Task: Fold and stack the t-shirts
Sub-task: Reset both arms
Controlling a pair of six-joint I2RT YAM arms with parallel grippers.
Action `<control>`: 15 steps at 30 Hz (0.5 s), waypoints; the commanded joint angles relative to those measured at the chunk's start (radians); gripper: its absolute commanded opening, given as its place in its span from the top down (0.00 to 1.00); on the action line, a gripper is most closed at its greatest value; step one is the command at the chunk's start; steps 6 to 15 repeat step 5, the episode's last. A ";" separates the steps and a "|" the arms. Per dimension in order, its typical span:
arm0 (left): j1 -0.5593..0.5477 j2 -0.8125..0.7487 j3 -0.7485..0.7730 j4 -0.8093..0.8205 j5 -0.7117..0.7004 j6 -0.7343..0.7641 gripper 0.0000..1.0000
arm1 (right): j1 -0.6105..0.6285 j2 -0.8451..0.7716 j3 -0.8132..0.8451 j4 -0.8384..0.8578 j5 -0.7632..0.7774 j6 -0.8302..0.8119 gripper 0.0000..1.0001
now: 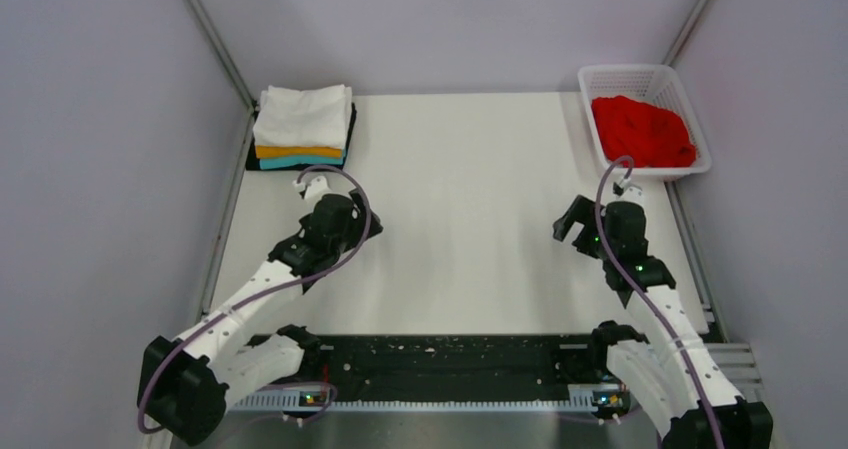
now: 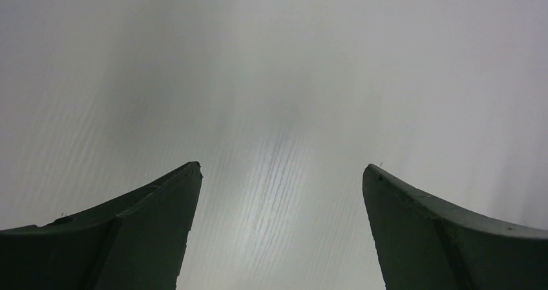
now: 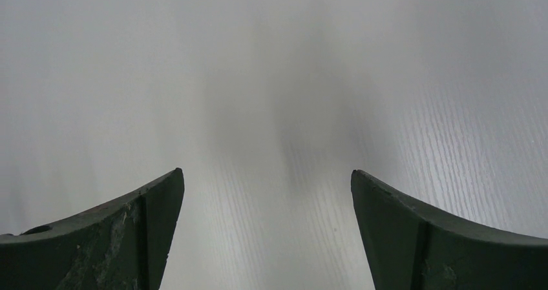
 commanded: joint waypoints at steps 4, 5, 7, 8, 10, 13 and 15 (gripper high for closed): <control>-0.007 0.074 0.086 0.071 -0.023 0.032 0.01 | -0.008 -0.024 0.009 0.084 0.041 0.019 0.01; -0.006 0.096 0.102 0.077 -0.029 0.052 0.01 | -0.009 -0.022 0.013 0.093 0.049 0.021 0.01; -0.006 0.096 0.102 0.077 -0.029 0.052 0.01 | -0.009 -0.022 0.013 0.093 0.049 0.021 0.01; -0.006 0.096 0.102 0.077 -0.029 0.052 0.01 | -0.009 -0.022 0.013 0.093 0.049 0.021 0.01; -0.006 0.096 0.102 0.077 -0.029 0.052 0.01 | -0.009 -0.022 0.013 0.093 0.049 0.021 0.01; -0.006 0.096 0.102 0.077 -0.029 0.052 0.01 | -0.009 -0.022 0.013 0.093 0.049 0.021 0.01; -0.006 0.096 0.102 0.077 -0.029 0.052 0.01 | -0.009 -0.022 0.013 0.093 0.049 0.021 0.01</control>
